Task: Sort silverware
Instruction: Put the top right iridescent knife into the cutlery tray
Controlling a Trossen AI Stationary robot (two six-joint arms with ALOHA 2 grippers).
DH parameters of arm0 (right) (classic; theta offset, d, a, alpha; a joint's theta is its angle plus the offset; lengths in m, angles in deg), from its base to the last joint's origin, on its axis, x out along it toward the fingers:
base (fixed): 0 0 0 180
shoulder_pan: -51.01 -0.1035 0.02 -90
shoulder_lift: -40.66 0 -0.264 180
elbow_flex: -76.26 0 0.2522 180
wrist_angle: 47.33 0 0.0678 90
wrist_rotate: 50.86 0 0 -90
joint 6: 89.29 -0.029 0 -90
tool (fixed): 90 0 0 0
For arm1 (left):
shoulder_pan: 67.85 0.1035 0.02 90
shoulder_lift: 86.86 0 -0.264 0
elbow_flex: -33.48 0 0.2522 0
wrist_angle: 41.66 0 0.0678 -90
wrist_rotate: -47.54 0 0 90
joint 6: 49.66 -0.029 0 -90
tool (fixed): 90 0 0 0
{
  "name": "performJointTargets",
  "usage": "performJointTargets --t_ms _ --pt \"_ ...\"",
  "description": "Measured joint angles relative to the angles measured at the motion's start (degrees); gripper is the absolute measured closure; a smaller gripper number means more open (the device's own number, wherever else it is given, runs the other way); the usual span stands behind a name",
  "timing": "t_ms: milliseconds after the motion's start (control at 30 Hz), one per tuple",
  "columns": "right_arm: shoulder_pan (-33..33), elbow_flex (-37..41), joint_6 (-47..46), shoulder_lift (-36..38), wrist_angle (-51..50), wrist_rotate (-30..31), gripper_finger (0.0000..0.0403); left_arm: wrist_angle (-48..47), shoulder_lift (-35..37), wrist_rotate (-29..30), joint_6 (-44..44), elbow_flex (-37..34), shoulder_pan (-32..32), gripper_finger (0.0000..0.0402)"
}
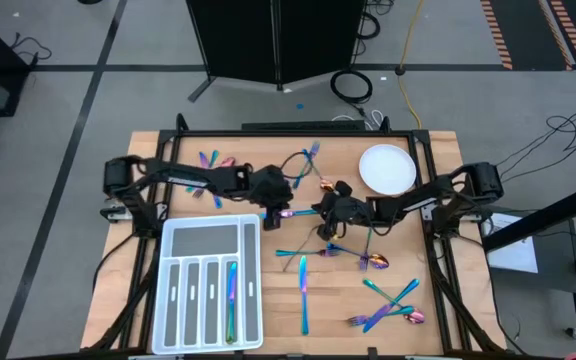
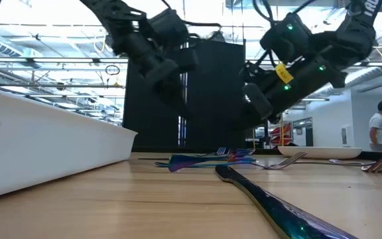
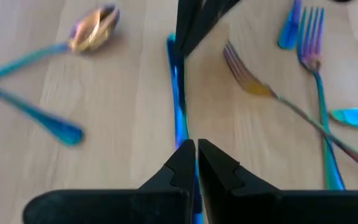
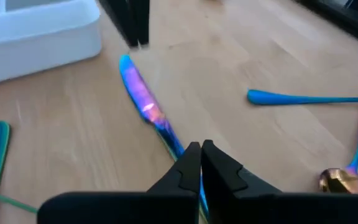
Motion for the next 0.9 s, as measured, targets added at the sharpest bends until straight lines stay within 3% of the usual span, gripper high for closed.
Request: performJointTargets --t_ms 333,567,767,900 --pt "0.1 -2.5 -2.5 0.0 -9.0 -0.6 0.0403 27.8 8.3 -3.0 7.0 -15.6 -1.1 0.0382" --pt "3.7 -2.5 -3.7 0.0 -8.3 -7.5 0.0403 27.9 7.8 -3.0 6.2 -16.1 -2.2 0.0382" --pt "5.3 -2.4 -3.4 0.0 -8.6 -7.4 0.0403 30.4 7.8 -2.9 6.4 -16.1 -2.2 0.0382" --pt "5.2 1.0 -5.3 0.0 -2.8 -4.4 0.0403 30.7 7.7 -2.7 5.4 -16.1 -2.2 0.0382"
